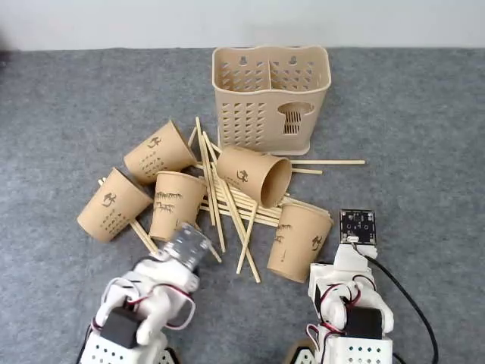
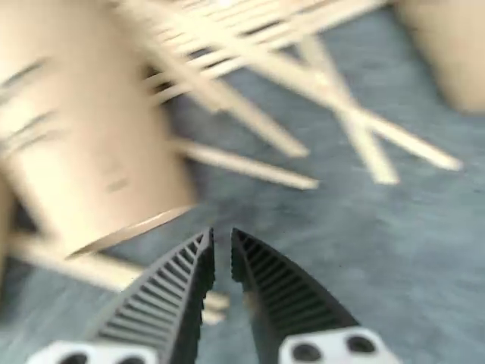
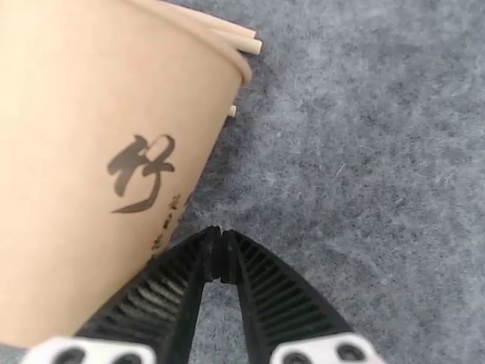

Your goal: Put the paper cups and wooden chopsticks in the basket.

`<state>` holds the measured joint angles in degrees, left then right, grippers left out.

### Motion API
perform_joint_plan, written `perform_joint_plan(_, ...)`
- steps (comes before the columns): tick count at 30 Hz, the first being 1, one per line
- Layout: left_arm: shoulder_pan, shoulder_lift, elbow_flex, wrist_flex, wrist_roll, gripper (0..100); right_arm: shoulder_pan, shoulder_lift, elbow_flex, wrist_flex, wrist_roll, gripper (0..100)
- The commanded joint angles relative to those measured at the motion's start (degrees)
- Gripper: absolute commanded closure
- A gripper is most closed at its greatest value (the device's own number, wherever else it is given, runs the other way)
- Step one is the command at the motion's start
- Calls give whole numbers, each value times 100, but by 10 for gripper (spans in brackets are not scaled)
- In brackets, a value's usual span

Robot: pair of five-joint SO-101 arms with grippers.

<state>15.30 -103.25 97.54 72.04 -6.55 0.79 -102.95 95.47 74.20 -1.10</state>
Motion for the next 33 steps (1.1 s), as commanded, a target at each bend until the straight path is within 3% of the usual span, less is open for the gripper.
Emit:
perform_joint_plan(1,-1020,-79,-110,26,-97,953,-31,-13,105,22,-26,990)
perform_joint_plan(6,-1943,-79,-110,26,-97,953,-31,-13,105,22,-26,990)
perform_joint_plan(11,-2215,-79,-110,26,-97,953,-40,-13,105,22,-44,990)
perform_joint_plan(20,-2031,-79,-110,26,-97,953,-40,-13,105,22,-44,990)
perform_joint_plan(26,-1275,-79,-110,26,-97,952,-48,-13,105,-13,-26,990)
perform_joint_plan(33,-1055,-97,-163,26,-97,949,514,-13,-325,-136,-18,990)
